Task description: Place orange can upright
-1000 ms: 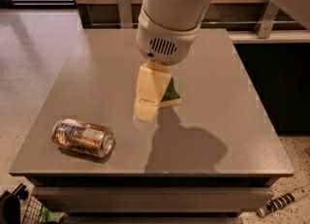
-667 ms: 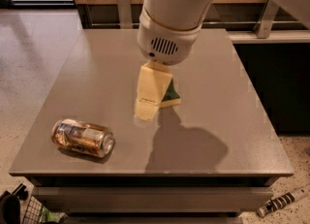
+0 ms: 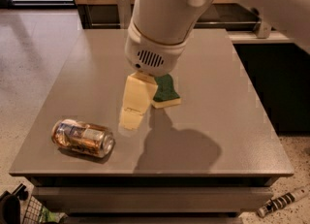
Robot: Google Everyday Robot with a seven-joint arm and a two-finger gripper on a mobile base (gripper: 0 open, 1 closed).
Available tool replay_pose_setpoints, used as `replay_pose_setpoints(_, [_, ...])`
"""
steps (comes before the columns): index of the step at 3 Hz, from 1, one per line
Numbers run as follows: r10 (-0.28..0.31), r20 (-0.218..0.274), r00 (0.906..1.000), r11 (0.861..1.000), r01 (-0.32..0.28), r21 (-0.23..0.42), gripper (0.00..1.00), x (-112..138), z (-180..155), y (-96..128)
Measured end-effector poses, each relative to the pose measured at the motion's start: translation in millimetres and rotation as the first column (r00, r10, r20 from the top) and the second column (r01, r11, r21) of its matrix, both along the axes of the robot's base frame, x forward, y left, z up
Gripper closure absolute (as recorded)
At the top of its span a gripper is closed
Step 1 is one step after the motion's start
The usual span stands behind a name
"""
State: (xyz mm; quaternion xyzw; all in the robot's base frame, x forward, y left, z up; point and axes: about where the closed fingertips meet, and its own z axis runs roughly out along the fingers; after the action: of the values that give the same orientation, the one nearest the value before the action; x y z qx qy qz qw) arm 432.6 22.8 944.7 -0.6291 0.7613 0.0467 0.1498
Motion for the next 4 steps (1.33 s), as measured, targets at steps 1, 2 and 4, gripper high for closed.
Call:
replay_pose_setpoints(1, [0.024,-0.037,0.999,1.0,-0.024,0.015,0.0,-4.4,-20.2,25.6])
replay_pose_setpoints(2, [0.053,-0.079,0.9954,0.998,-0.052,0.022,0.0,-11.9,-39.8,55.2])
replay_pose_setpoints(4, [0.024,-0.14,0.9898,0.998,-0.033,-0.061,0.0,-0.9,-76.3,96.6])
